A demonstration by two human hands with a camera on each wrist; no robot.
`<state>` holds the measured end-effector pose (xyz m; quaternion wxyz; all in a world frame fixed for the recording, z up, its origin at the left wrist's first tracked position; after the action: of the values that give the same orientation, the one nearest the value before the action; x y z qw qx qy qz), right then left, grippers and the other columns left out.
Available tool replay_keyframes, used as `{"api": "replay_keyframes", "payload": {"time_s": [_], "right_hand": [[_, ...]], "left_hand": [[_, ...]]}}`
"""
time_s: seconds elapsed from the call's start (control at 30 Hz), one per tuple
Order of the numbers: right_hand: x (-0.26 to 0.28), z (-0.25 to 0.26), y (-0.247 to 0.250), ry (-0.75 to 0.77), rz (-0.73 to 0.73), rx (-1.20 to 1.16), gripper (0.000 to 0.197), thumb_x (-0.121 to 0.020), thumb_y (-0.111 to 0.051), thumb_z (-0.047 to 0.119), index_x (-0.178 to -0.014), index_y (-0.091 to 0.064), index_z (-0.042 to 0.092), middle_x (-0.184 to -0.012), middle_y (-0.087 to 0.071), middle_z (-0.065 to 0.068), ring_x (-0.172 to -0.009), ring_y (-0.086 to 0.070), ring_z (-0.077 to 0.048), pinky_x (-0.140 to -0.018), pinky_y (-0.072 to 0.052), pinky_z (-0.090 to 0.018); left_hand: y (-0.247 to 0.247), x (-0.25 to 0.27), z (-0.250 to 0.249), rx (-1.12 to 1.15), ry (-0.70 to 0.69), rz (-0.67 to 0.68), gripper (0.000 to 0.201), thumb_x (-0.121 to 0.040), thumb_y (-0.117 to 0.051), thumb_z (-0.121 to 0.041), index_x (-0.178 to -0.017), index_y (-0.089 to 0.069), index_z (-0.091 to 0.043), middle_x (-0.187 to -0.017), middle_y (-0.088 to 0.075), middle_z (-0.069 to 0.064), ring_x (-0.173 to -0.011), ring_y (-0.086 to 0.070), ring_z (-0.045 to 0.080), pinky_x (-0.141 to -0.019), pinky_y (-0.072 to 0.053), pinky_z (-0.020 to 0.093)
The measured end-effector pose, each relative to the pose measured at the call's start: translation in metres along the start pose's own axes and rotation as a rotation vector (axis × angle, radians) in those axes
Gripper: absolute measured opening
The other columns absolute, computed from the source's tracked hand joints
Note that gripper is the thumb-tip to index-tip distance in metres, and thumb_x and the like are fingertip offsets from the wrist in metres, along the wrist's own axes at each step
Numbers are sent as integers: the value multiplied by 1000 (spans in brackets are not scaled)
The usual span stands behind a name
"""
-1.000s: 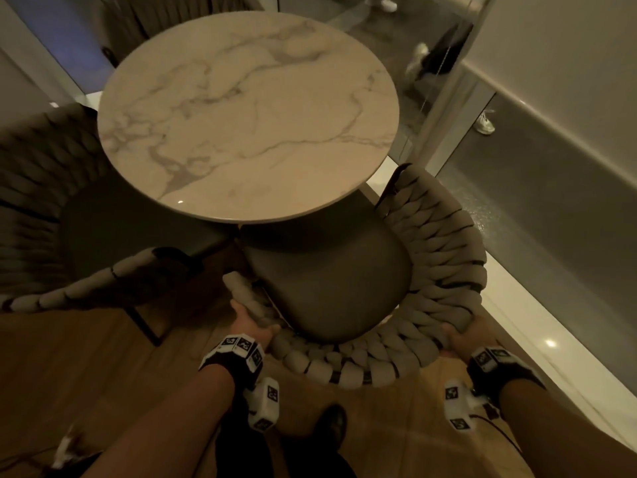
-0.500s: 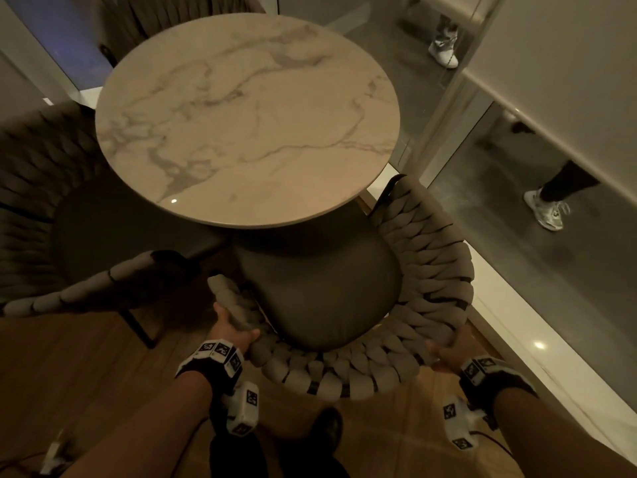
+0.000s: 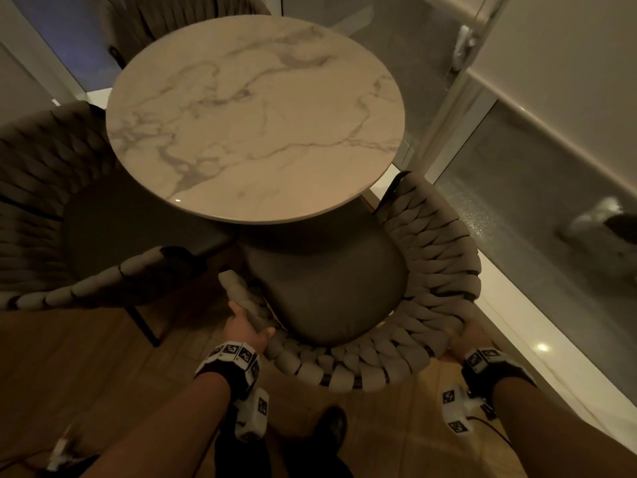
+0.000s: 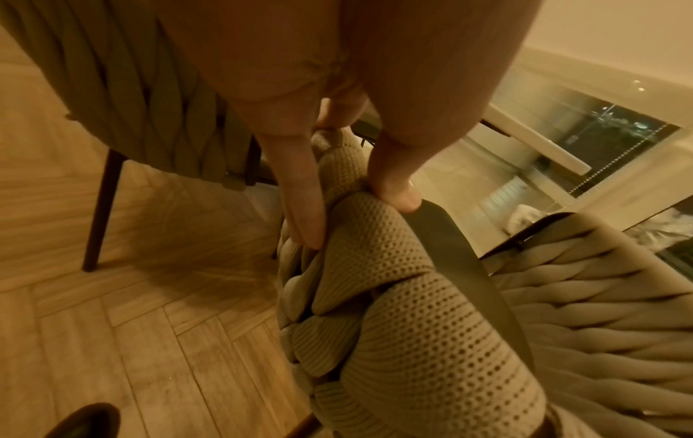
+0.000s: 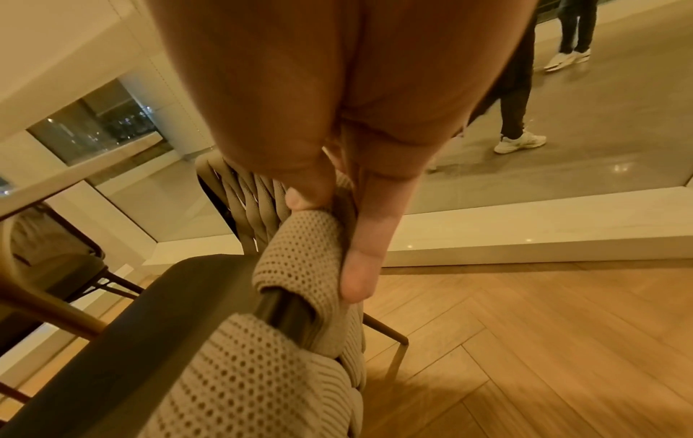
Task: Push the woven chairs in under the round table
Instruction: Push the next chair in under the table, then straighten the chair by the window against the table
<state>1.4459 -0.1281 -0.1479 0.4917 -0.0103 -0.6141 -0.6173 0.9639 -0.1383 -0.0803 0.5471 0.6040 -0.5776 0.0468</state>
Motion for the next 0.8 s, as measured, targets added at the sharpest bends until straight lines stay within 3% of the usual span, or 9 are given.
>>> {"api": "replay_keyframes", "payload": {"time_s": [0.13,0.2,0.3,0.37,0.47,0.57,0.67,0.73,0.8], "right_hand": [[41,29,19,35,-24,37,39,-81,-69,26,-111,-53,8,-102,-66,-18,-72,-62,-26,-59,-54,-31],[59,39,28,67,16,103,50,-79,-73,20,-120,-49,6,-108,-64,-17,-79,-62,-26,-64,-51,-29],[78,50,39,74,32,192,45,-90,-59,31,-124,-44,7,-109,-61,-17,-73,-61,-25,-61,-52,-34],[91,60,44,80,29,252,45,-95,-47,38,-124,-47,4,-113,-61,-21,-82,-60,-31,-75,-51,-37],[109,73,50,120,4,402,41,-98,-43,34,-123,-50,2,-125,-56,-20,-104,-55,-32,-84,-40,-32],[122,90,50,75,-84,430,41,-96,-46,33,-123,-51,2,-122,-58,-22,-106,-59,-35,-77,-42,-32],[146,127,35,160,-81,476,39,-97,-44,33,-121,-56,5,-121,-60,-19,-108,-58,-32,-88,-43,-34],[169,160,17,273,-55,489,34,-97,-44,34,-119,-59,13,-122,-62,-14,-110,-57,-29,-93,-41,-34],[193,192,-10,363,3,447,28,-97,-47,31,-116,-63,17,-117,-65,-11,-108,-59,-27,-93,-43,-35]], "left_hand": [[-3,1,-5,0,-6,5,108,-84,-68,-33,-150,15,-12,-153,-28,20,-134,-40,35,-106,-42,43],[-4,1,-4,8,-1,28,108,-84,-68,-33,-150,16,-13,-154,-25,20,-135,-39,36,-107,-41,43],[1,0,1,1,-32,39,110,-82,-69,-36,-150,15,-14,-151,-32,18,-134,-41,35,-106,-42,43],[8,1,7,-36,-77,57,107,-83,-68,-40,-150,12,-15,-146,-41,15,-130,-46,32,-104,-44,41],[25,4,20,-51,-155,112,95,-86,-64,-39,-152,3,-25,-148,-42,9,-133,-44,28,-108,-40,38],[50,3,37,-79,-283,145,84,-89,-59,-36,-151,-2,-38,-150,-39,7,-134,-43,26,-109,-36,40],[80,0,62,-142,-343,114,61,-92,-54,-34,-147,-29,-26,-142,-46,6,-126,-49,24,-107,-39,36],[107,-7,85,-116,-345,54,36,-93,-54,-31,-127,-52,-21,-127,-56,4,-111,-56,20,-98,-44,31],[136,-15,109,-65,-341,5,18,-91,-55,-28,-107,-58,-20,-110,-59,1,-95,-57,16,-89,-47,30]]}}
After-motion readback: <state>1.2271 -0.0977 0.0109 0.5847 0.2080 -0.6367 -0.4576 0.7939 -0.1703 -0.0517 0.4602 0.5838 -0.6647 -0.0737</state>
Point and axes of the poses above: each hand's wrist, its own x-axis away from the middle knuckle, its own y-axis out of the back of the hand, z = x × y, the point moved 3 cm from there along -x, towards the middle knuckle
